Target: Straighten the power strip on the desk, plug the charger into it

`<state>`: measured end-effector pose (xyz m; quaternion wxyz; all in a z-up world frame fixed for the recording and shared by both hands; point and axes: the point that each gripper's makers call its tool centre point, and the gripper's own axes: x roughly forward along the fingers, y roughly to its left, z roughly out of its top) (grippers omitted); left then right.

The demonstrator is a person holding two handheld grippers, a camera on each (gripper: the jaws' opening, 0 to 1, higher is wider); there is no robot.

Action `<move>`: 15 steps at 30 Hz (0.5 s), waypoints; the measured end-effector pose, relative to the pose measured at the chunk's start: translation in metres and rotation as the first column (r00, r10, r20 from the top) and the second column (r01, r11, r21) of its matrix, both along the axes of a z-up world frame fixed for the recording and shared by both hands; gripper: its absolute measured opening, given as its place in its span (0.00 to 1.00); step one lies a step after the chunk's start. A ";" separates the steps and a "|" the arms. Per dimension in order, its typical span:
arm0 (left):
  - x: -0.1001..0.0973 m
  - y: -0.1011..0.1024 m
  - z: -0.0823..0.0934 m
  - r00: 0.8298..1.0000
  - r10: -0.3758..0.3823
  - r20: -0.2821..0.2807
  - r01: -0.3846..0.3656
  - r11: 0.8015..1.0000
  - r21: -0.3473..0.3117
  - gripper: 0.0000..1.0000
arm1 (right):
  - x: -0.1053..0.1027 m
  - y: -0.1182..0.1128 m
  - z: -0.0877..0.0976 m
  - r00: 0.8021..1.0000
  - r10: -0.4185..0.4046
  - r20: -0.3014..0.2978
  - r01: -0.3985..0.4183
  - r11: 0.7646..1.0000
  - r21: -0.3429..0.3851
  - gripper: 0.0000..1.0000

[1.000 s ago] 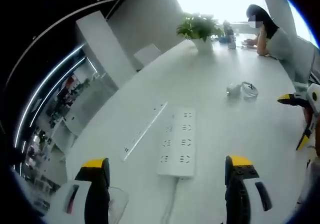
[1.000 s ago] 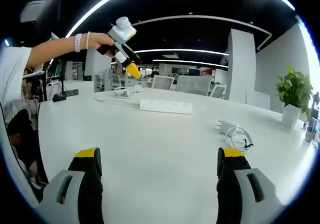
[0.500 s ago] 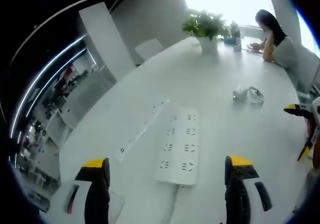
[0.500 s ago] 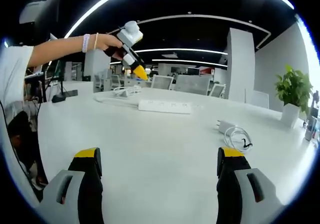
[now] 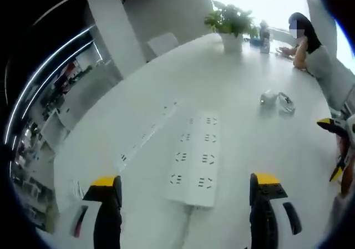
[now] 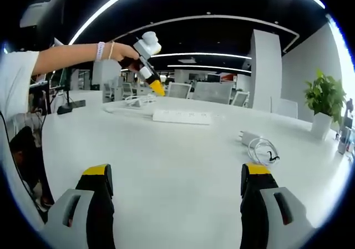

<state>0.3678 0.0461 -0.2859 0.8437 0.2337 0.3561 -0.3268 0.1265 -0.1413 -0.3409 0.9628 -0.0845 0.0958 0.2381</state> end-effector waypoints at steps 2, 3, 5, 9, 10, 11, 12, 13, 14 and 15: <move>0.001 -0.001 -0.002 1.000 0.008 -0.001 -0.008 1.000 -0.003 0.99 | -0.001 -0.001 0.000 1.000 -0.003 -0.002 0.003 1.000 -0.001 0.95; 0.002 -0.001 -0.002 1.000 0.010 -0.004 -0.010 1.000 -0.004 0.99 | -0.002 -0.001 -0.001 1.000 -0.004 -0.002 0.004 1.000 -0.002 0.95; 0.001 -0.003 -0.004 1.000 0.015 -0.015 -0.016 1.000 -0.015 0.98 | -0.002 -0.002 -0.001 1.000 -0.006 -0.003 0.006 1.000 -0.003 0.95; 0.000 -0.003 -0.007 0.999 0.022 -0.024 -0.023 1.000 -0.015 0.98 | -0.003 -0.004 0.000 1.000 -0.010 -0.002 0.010 1.000 -0.002 0.95; -0.001 -0.003 -0.008 0.999 0.024 -0.026 -0.024 1.000 -0.016 0.98 | -0.003 -0.004 0.000 1.000 -0.011 -0.002 0.011 1.000 -0.002 0.95; -0.002 -0.004 -0.008 0.999 0.024 -0.030 -0.024 1.000 -0.018 0.98 | -0.003 -0.004 0.000 1.000 -0.011 -0.002 0.011 1.000 -0.002 0.95; -0.002 -0.004 -0.009 0.999 0.023 -0.032 -0.024 1.000 -0.019 0.98 | -0.003 -0.004 0.000 1.000 -0.011 -0.002 0.011 1.000 -0.002 0.95; -0.003 -0.005 -0.009 0.999 0.024 -0.036 -0.025 0.999 -0.021 0.98 | -0.003 -0.005 0.000 1.000 -0.012 -0.002 0.012 1.000 -0.001 0.95; -0.004 -0.005 -0.010 0.999 0.025 -0.037 -0.026 0.999 -0.021 0.99 | -0.003 -0.005 0.000 1.000 -0.012 -0.002 0.012 1.000 -0.001 0.95; -0.005 -0.005 -0.011 0.999 0.025 -0.037 -0.025 1.000 -0.018 0.99 | -0.003 -0.005 -0.001 1.000 -0.014 -0.005 0.014 1.000 -0.001 0.95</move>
